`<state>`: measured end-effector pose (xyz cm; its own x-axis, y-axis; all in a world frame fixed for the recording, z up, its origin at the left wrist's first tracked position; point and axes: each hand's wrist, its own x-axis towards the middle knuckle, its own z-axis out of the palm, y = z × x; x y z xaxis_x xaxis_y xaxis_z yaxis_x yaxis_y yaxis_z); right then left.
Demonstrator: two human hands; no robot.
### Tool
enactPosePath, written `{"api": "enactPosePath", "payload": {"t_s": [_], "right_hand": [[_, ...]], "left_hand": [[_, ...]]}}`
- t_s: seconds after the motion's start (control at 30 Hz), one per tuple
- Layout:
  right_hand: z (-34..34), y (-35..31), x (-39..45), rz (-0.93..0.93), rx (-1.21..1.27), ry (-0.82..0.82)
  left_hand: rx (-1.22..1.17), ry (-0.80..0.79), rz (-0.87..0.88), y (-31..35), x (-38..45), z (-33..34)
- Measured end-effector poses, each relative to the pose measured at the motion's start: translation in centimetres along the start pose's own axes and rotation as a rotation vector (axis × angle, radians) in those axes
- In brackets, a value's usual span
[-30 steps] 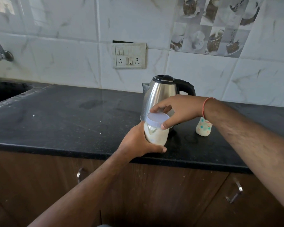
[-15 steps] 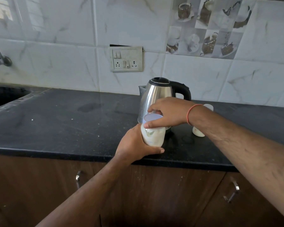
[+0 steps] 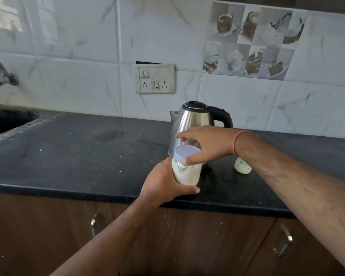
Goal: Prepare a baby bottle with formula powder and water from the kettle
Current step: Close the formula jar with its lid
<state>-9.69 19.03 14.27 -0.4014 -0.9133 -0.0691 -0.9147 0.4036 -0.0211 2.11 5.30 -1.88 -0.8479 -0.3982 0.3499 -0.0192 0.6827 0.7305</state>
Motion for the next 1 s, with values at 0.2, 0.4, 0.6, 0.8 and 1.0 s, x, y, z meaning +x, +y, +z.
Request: {"api": "enactPosePath", "payload": {"t_s": [0.2, 0.4, 0.6, 0.8, 1.0], "right_hand": [[0.1, -0.2, 0.2, 0.000, -0.020, 0.011], [-0.1, -0.1, 0.0, -0.001, -0.135, 0.006], [1.2, -0.2, -0.8, -0.096, -0.211, -0.007], [2.5, -0.2, -0.5, -0.037, -0.230, 0.091], [2.4, 0.2, -0.7, -0.096, -0.152, 0.067]], "left_hand": [[-0.007, -0.049, 0.006, -0.2, 0.1, -0.1], [-0.016, -0.059, 0.004, -0.4, 0.2, 0.1], [-0.050, -0.059, -0.003, -0.4, 0.2, 0.1], [-0.065, -0.063, 0.022, -0.5, 0.2, 0.2], [-0.155, -0.143, 0.041, -0.5, 0.8, -0.5]]}}
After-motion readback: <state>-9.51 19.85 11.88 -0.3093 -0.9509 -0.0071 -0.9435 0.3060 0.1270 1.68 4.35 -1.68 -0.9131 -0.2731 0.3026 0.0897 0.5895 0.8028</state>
